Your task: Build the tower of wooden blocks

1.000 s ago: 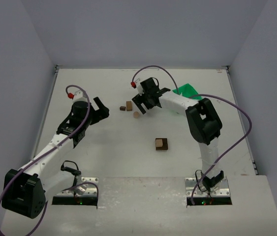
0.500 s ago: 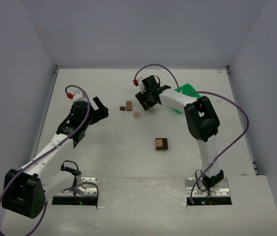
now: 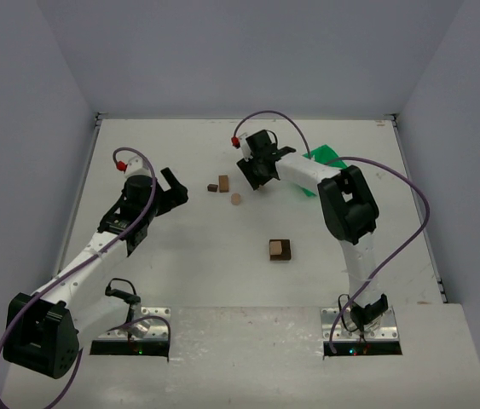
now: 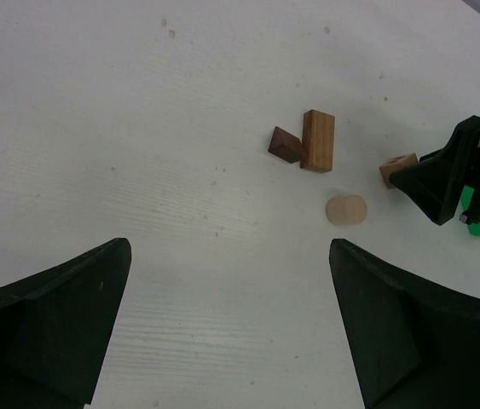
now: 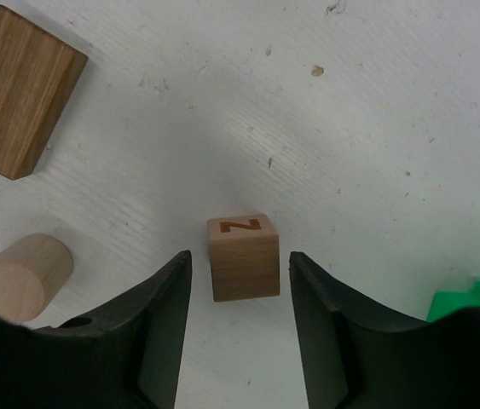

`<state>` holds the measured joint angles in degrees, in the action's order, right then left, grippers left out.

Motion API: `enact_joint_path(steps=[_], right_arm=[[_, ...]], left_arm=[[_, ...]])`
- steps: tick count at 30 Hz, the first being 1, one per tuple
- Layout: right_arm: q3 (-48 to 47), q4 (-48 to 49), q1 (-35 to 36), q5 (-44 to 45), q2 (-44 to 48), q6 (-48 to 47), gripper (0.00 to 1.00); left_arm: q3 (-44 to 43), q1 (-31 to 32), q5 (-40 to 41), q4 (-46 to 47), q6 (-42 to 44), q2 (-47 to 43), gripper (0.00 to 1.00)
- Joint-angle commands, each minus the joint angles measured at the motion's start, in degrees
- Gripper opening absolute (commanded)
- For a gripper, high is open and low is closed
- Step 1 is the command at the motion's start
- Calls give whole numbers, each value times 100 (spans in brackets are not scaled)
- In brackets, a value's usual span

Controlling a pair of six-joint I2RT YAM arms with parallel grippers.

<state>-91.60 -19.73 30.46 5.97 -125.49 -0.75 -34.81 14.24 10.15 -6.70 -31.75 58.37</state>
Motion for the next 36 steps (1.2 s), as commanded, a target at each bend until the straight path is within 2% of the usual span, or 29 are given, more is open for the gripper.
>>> enact_joint_path(steps=[1,9,10,13,14,15,19,21,25,29,33,36], right_arm=[[-245,90,-31,-33,-48,31,46],[-262,10,-49,36,-87,31,46],[-256,-3,-48,30,-63,31,43],[-162,1,-42,-116,63,10,27],[-118,20,-48,-349,170,-66,20],[-81,38,-49,-493,237,-160,17],[39,84,-49,-892,593,-964,12],[201,84,-49,-1363,1181,-1795,8],[1149,78,-57,-2585,2261,-3660,7],[2149,-157,-96,-3164,3482,-5183,4],[2620,-849,-503,-3744,4353,-6038,3],[2708,-1634,-741,-3953,4611,-6586,3]], left_arm=[[-149,10,48,114,19,-152,100],[-128,17,48,81,19,-243,100],[-115,17,48,81,19,-265,100],[-116,9,46,81,19,-275,100],[-122,9,40,81,19,-281,100],[-123,9,39,81,19,-282,100],[-105,17,22,90,19,-300,100],[-106,17,13,64,19,-326,100],[-65,17,63,46,18,-491,100],[14,9,61,135,54,-618,100],[5,12,41,186,115,-609,100],[35,17,-28,307,174,-556,100]])
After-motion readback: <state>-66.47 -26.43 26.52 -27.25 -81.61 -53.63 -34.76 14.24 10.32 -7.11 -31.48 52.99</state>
